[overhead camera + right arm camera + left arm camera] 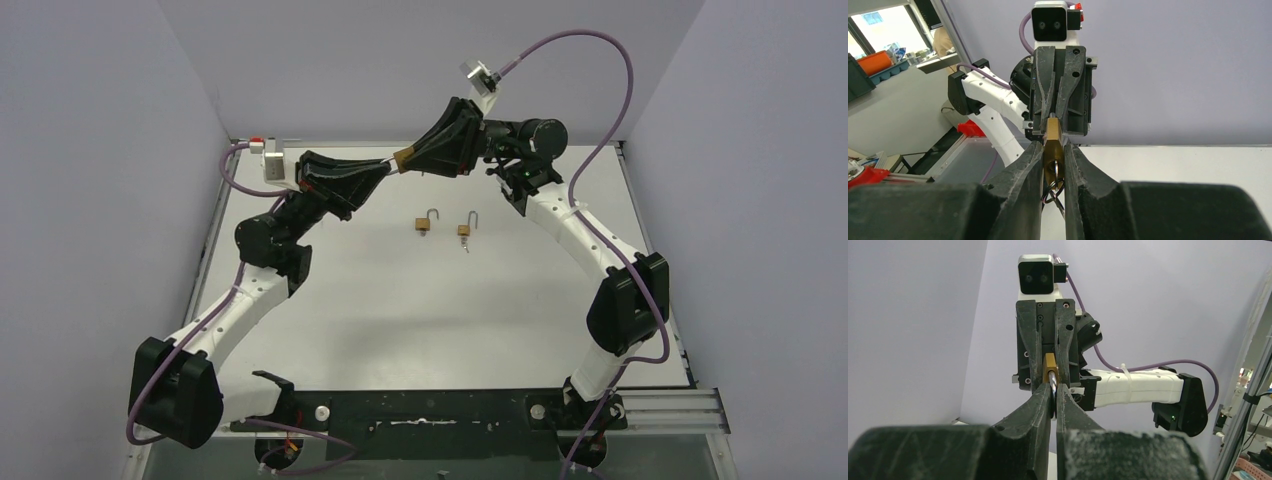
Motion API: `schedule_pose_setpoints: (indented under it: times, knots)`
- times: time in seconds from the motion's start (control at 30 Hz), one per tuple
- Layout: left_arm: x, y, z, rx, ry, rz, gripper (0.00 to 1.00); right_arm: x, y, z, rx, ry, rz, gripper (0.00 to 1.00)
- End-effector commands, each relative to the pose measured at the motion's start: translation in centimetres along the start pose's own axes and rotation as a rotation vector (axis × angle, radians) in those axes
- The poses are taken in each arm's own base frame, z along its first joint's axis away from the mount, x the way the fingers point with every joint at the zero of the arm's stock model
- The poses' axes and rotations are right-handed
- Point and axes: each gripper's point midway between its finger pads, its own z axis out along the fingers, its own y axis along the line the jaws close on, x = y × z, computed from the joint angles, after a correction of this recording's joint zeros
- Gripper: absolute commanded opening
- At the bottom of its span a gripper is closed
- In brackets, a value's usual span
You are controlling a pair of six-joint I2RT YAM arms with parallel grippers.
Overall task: Lock with the key
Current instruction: Lock the lock.
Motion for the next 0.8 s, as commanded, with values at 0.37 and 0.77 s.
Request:
schedule_pose_setpoints:
  times: [0.37, 0.77]
  knots:
    - [5.3, -1.7, 1.6, 0.083, 0.137, -0.094, 0.00, 1.9, 2.2, 4.3, -0.112, 0.032, 0.030, 0.00]
    - [6.1, -1.7, 1.7, 0.090, 0.151, -0.101, 0.00, 1.9, 2.3, 4.5, -0.119, 0.038, 0.029, 0.00]
